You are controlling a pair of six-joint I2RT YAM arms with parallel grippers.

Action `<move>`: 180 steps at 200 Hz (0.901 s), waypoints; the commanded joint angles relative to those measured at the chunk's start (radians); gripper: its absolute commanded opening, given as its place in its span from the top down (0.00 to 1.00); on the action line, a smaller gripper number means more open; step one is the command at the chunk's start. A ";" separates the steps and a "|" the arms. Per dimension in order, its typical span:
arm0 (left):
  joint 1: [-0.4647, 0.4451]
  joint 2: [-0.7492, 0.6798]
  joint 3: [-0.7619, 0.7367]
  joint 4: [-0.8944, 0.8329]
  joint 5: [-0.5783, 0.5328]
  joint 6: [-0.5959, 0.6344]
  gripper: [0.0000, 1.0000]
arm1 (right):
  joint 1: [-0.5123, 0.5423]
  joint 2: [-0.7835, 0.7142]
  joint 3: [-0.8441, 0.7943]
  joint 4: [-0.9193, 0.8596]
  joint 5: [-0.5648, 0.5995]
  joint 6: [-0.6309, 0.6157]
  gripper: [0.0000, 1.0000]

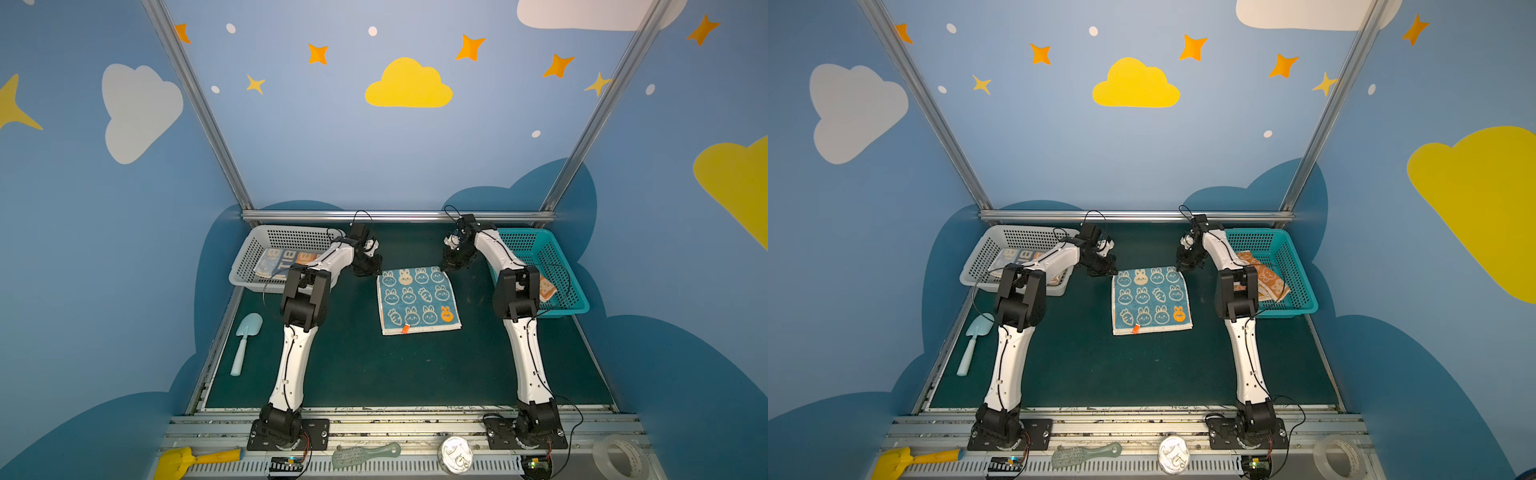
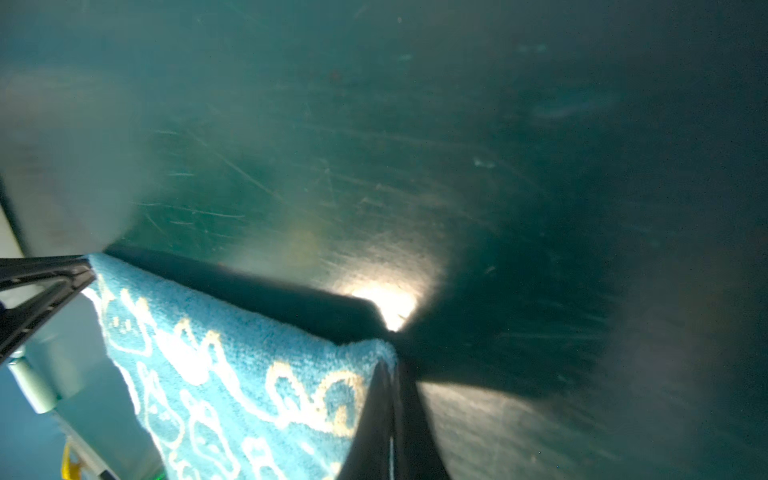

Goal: Fold and stack the towels
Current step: 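Grasp the towel's far edge with both grippers, then lift the far edge with both grippers and fold it toward the robot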

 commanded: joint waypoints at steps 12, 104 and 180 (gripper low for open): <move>0.025 -0.026 0.002 0.009 -0.008 0.025 0.97 | -0.021 -0.057 -0.020 0.000 -0.061 0.045 1.00; 0.038 -0.195 -0.131 0.150 -0.006 0.056 0.97 | -0.055 -0.247 -0.202 0.080 -0.107 0.082 1.00; 0.029 -0.403 -0.406 0.239 -0.023 -0.011 0.97 | -0.054 -0.466 -0.516 0.134 -0.101 0.142 1.00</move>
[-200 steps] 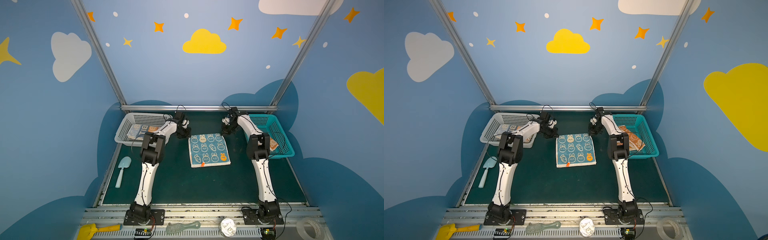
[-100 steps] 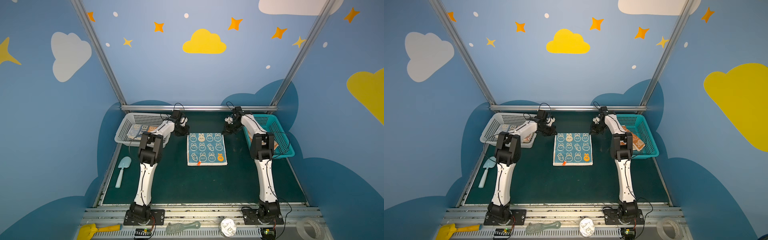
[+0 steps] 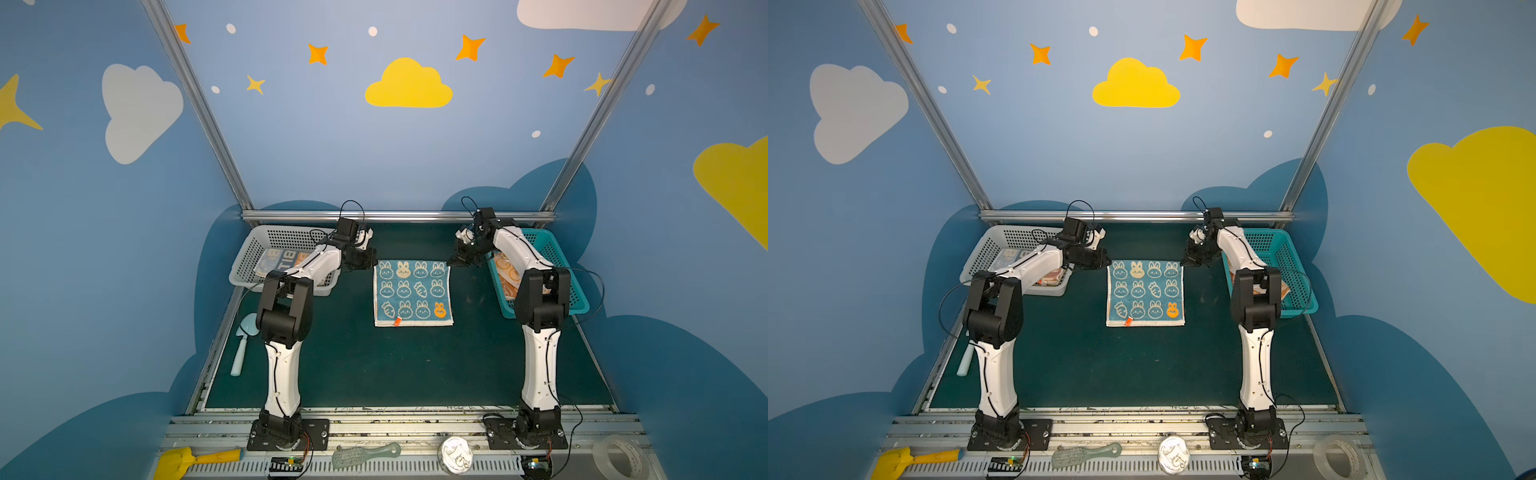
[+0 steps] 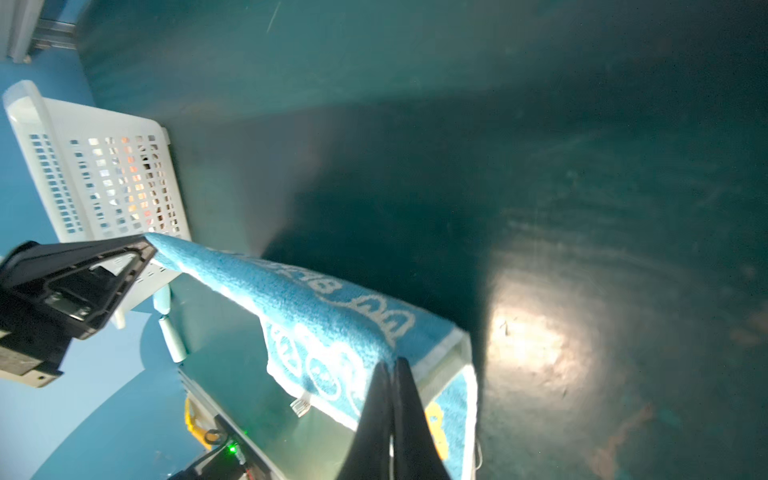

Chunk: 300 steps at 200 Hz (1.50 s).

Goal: Fold and stack the towels
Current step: 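Lift the far edge with both grippers and fold it toward the robot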

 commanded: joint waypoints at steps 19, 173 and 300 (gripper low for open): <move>-0.003 -0.133 -0.181 0.066 -0.038 -0.071 0.97 | -0.006 -0.162 -0.239 0.074 0.012 0.050 1.00; -0.031 -0.029 -0.256 0.102 -0.048 -0.173 0.97 | 0.030 -0.051 -0.407 0.209 -0.028 0.191 1.00; -0.020 -0.152 -0.232 0.057 -0.042 -0.142 0.97 | 0.000 -0.143 -0.270 0.094 -0.031 0.156 1.00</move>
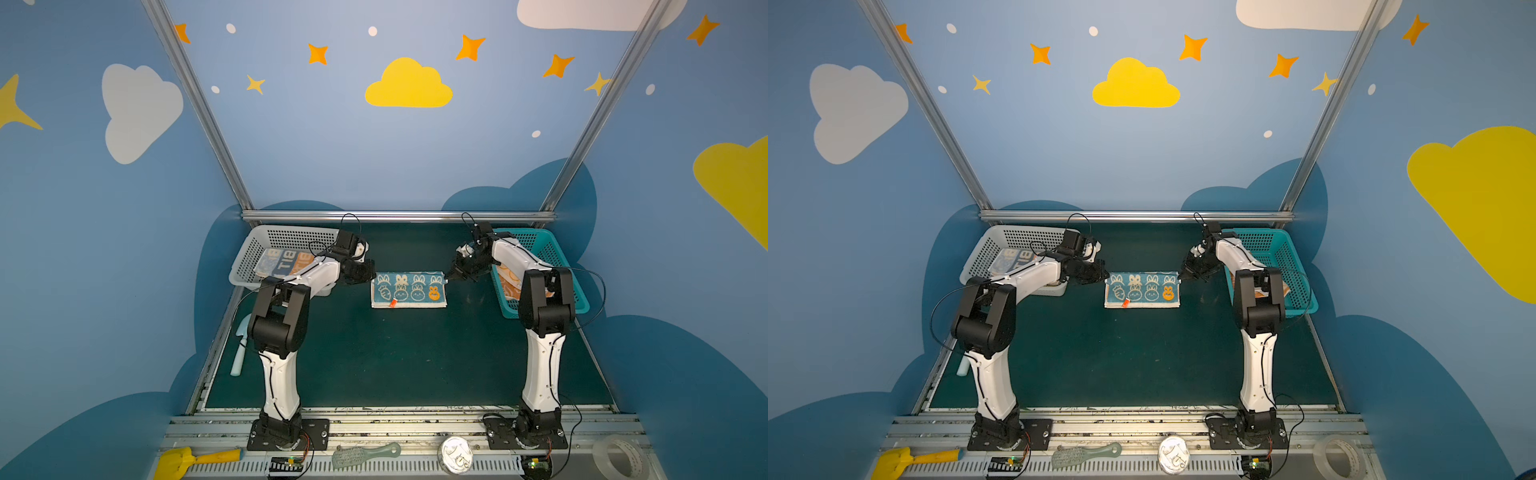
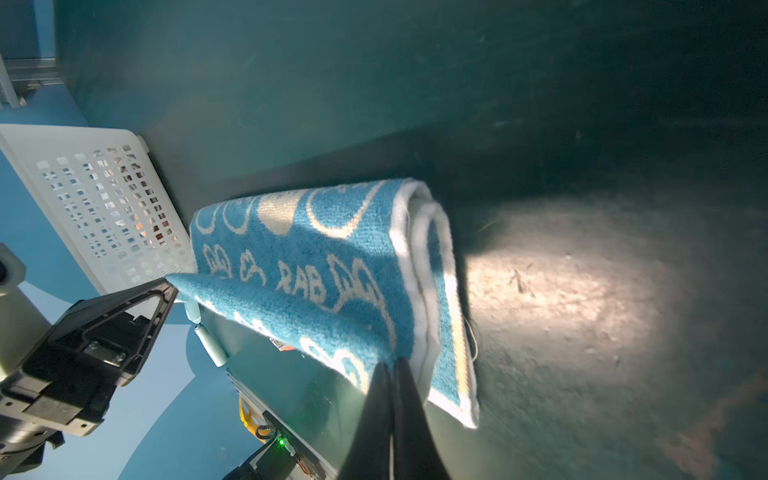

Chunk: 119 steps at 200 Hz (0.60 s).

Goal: Fold and stack the towels
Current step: 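Lift the far edge with both grippers and fold it toward the robot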

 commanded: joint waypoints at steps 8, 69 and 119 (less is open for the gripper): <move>0.002 -0.063 -0.042 -0.009 -0.020 0.010 0.97 | -0.011 -0.088 -0.054 -0.028 0.014 -0.016 1.00; -0.003 -0.091 -0.125 0.018 -0.026 -0.004 0.97 | -0.008 -0.151 -0.236 0.051 0.000 -0.013 1.00; -0.009 -0.074 -0.168 0.039 -0.030 -0.008 0.97 | -0.001 -0.148 -0.325 0.096 0.004 -0.016 1.00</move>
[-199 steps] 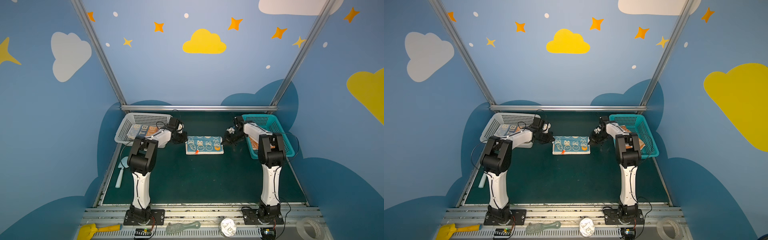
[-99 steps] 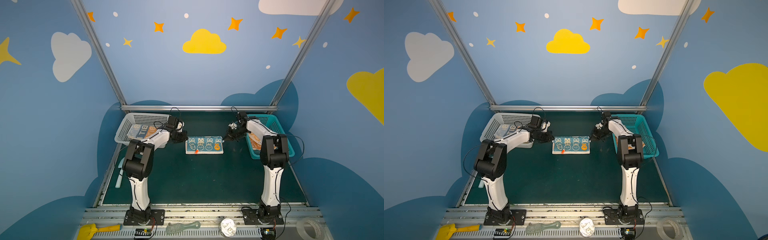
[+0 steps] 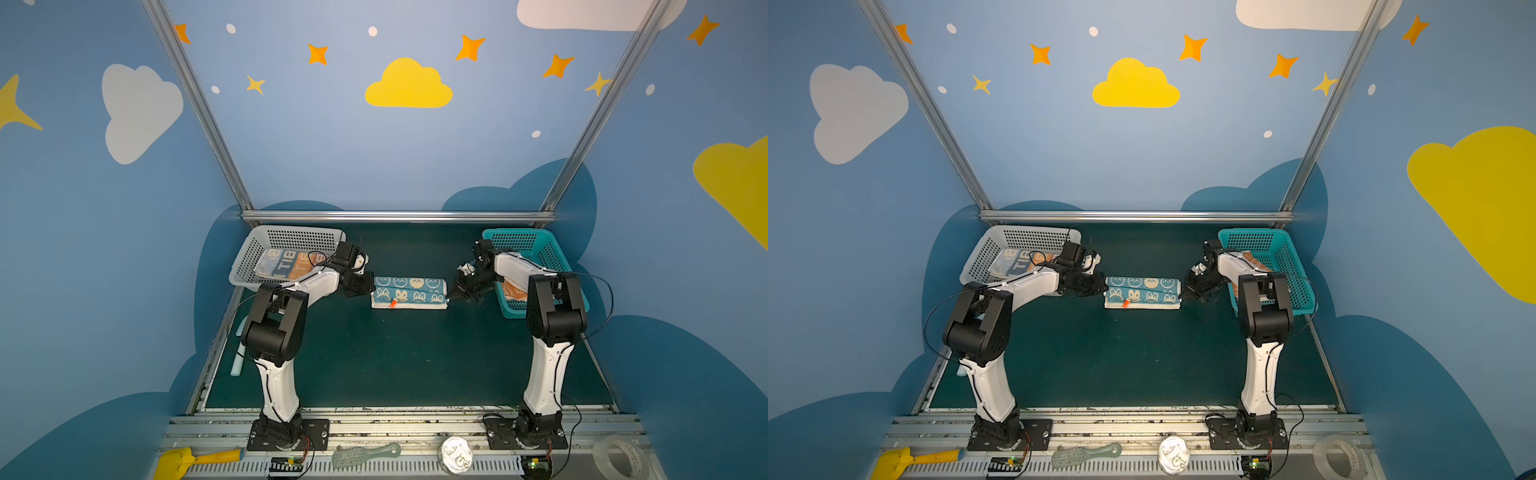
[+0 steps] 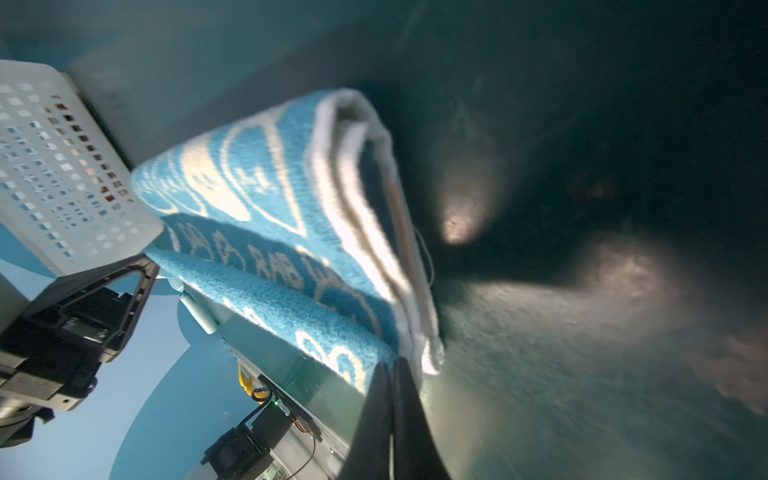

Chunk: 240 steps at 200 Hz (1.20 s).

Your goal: Fold and stack the towels

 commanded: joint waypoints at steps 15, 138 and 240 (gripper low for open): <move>0.007 -0.007 -0.028 0.013 -0.031 -0.005 0.97 | -0.006 -0.024 -0.035 0.026 0.028 -0.012 1.00; -0.044 -0.158 0.059 -0.005 0.014 -0.076 0.01 | 0.011 -0.160 0.038 0.015 -0.041 0.022 0.31; -0.098 -0.035 -0.102 0.259 0.126 -0.280 0.01 | 0.074 -0.036 -0.077 0.211 -0.172 0.143 0.22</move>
